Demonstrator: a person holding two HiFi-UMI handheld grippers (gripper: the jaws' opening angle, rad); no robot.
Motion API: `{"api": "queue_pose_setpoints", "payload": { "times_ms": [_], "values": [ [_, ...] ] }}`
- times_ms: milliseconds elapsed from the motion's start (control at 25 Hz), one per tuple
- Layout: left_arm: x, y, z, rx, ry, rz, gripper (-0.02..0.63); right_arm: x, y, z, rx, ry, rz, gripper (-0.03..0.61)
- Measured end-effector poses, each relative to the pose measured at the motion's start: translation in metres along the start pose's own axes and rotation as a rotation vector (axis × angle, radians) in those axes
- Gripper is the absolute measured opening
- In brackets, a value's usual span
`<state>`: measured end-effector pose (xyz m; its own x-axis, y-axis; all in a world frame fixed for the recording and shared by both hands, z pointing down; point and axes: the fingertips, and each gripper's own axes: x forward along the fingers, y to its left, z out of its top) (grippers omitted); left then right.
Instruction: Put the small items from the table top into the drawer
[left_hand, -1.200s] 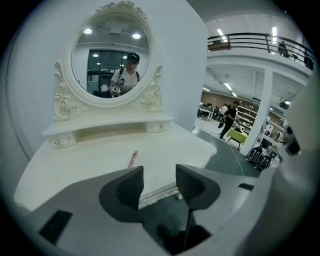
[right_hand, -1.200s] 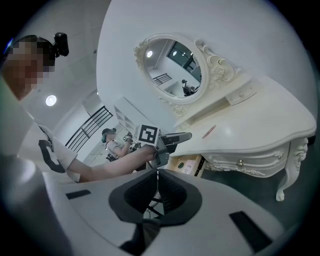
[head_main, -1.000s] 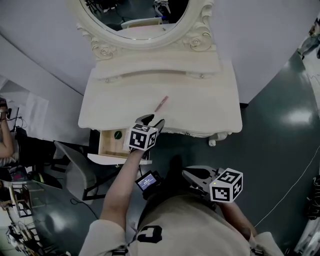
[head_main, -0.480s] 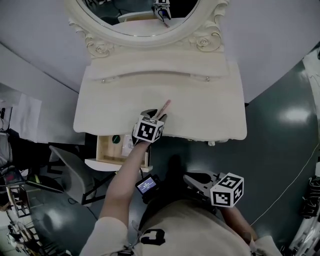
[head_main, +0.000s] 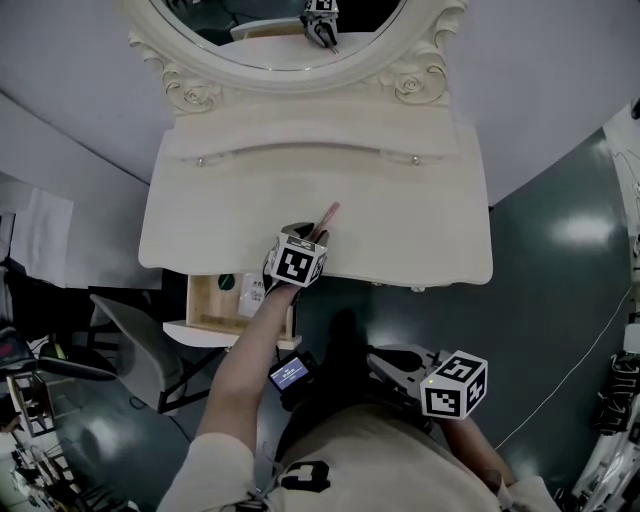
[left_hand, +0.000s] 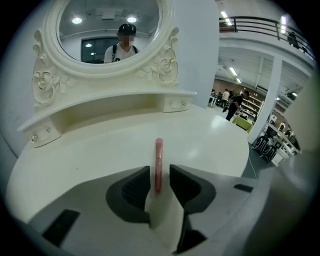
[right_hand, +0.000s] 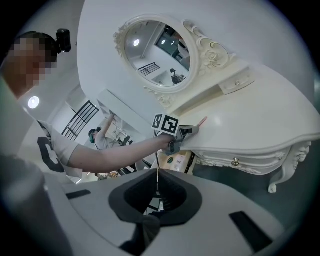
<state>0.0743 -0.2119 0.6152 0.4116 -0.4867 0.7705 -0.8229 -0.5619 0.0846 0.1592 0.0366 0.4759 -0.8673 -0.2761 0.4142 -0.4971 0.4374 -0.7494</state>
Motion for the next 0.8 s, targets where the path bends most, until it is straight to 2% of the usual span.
{"api": "queue_pose_setpoints", "payload": {
  "times_ms": [120,280,640,800],
  "values": [
    [0.0000,0.0034,-0.0008,0.010,-0.007,0.008,0.152,0.0007,0.0011,-0.0001,-0.001,0.007,-0.003,0.029],
    [-0.0004,0.0030,0.0007,0.038,-0.026,0.009,0.149,-0.0002,0.0022,-0.0025,-0.008,0.013,-0.008,0.029],
    [-0.0018,0.0082,0.0002,0.022,-0.039,0.009,0.091,-0.0047,0.0068,-0.0070,-0.016,0.000,-0.034,0.029],
    [-0.0021,0.0093,-0.0022,0.018,-0.042,0.023,0.087,-0.0072,0.0103,-0.0084,-0.024,-0.009,-0.042,0.029]
  ]
}}
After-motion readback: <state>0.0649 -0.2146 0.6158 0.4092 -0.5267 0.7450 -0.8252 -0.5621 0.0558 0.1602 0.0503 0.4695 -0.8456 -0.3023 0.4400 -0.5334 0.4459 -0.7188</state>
